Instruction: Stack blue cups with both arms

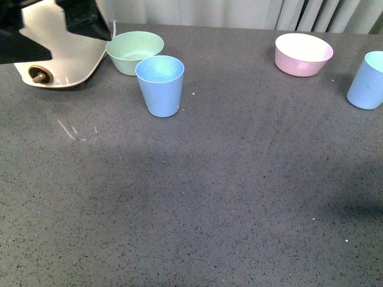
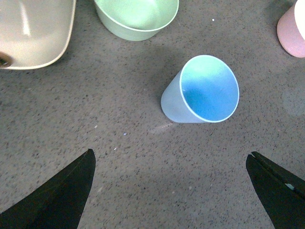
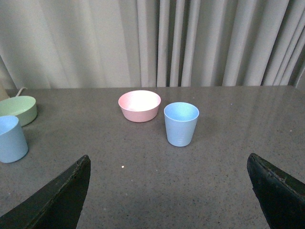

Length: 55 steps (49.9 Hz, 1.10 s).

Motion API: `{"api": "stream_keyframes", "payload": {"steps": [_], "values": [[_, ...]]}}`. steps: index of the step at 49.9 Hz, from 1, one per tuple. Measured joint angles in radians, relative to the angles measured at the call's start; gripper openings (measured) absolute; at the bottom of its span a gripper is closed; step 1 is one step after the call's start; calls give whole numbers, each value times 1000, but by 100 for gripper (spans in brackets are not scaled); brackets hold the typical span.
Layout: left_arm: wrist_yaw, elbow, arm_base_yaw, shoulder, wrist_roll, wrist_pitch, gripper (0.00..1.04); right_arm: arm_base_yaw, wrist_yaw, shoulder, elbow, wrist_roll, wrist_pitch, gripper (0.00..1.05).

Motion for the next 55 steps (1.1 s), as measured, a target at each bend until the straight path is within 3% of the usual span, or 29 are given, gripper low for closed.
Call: {"api": "stream_keyframes", "payload": {"steps": [14,55], "values": [[-21,121,-62,156,-30,-11,96,0,0,0,0,0,0,96],[-120,381,-90,420,-102,-95,96,0,0,0,0,0,0,96]]}}
